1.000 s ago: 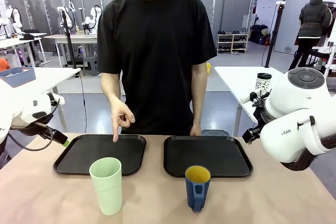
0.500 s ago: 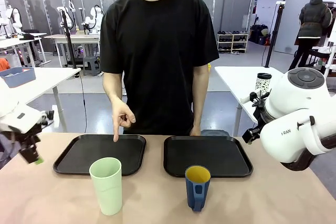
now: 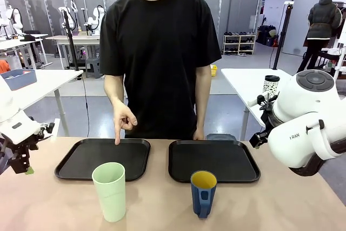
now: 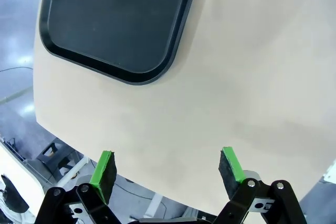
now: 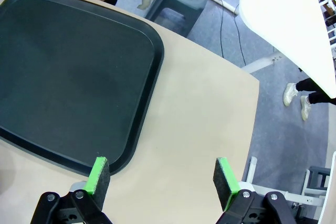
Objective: Sort and store the cups by type.
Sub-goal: Pick up the Reusable plastic cup.
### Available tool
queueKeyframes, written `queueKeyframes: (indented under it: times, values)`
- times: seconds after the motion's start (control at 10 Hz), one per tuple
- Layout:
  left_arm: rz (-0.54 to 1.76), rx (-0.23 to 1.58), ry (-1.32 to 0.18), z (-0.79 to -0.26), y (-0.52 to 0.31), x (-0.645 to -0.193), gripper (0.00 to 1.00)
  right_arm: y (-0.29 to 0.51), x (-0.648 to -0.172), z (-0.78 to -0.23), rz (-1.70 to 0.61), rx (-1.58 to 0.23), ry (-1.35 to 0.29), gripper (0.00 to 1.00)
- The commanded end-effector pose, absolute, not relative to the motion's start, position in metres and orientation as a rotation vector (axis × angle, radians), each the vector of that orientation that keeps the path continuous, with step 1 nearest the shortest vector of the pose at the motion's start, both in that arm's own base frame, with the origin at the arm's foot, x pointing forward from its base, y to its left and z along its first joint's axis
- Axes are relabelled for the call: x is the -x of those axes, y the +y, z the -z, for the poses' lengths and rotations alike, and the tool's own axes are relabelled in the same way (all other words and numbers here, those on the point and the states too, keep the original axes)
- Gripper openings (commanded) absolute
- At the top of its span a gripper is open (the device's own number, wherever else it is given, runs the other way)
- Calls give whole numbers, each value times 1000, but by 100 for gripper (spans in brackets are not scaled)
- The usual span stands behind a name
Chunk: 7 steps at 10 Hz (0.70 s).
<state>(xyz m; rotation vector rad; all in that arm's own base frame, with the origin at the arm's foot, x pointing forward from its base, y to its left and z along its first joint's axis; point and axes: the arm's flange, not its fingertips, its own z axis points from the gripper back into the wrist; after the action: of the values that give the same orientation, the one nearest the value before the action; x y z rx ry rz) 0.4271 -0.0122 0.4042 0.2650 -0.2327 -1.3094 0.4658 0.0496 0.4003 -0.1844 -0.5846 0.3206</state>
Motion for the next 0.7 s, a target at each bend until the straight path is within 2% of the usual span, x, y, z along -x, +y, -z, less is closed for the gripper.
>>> queueKeyframes:
  times: [0.0, 0.1, 0.4, 0.6]
  values:
    - [1301, -255, -229, -402, -11, -427, 100, 50, -467, -400, -322, 182, -586, 100]
    - [1309, -265, -233, -404, -12, -427, 100, 50, -467, -400, -322, 182, -586, 100]
    - [1507, -112, -109, -376, -17, -425, 100, 50, -467, -400, -322, 182, -586, 100]
    - [1588, 6, -147, -366, -14, -421, 100, 50, -467, -400, -322, 182, -586, 100]
